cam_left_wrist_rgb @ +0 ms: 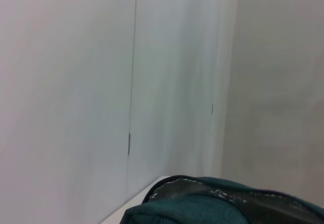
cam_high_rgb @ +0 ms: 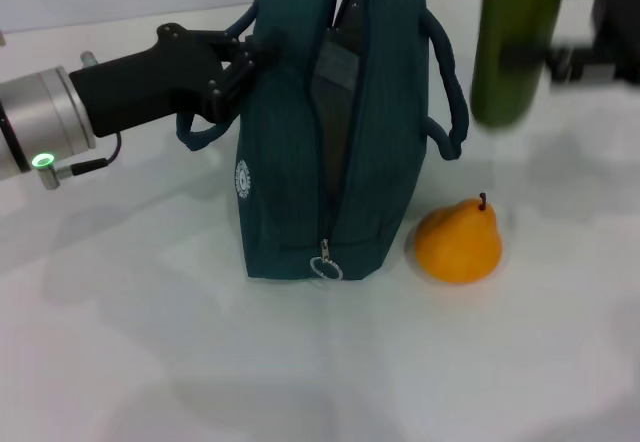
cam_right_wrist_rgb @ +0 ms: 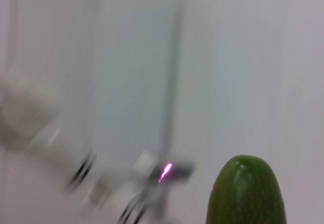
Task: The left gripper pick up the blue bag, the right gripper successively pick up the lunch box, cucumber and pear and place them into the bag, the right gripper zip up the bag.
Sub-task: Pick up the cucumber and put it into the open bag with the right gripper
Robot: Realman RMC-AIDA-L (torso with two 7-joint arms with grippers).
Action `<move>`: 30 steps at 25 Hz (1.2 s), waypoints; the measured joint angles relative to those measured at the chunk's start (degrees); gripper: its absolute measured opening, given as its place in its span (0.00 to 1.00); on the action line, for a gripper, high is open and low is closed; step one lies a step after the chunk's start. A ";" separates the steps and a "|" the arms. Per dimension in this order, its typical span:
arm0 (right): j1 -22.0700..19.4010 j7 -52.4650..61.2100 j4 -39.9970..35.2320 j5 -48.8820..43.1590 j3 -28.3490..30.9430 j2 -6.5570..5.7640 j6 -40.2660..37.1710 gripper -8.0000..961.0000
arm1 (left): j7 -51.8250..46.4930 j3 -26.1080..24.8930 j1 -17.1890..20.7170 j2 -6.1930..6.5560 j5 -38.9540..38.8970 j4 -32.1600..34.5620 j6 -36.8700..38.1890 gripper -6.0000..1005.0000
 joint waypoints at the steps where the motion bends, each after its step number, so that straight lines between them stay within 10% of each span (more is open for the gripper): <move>1: 0.09 -0.55 1.98 2.26 0.86 0.12 0.98 0.67 | 0.09 0.00 0.02 -0.04 -0.01 0.06 0.04 0.13; 12: 6.81 -2.41 21.23 10.20 1.46 1.39 11.03 0.69 | 2.78 0.00 1.58 -0.32 -0.54 0.82 2.16 0.13; 30: 12.95 -2.00 29.54 11.28 -11.46 4.14 20.75 0.74 | 9.87 0.01 2.91 -0.33 -1.33 3.61 2.56 0.14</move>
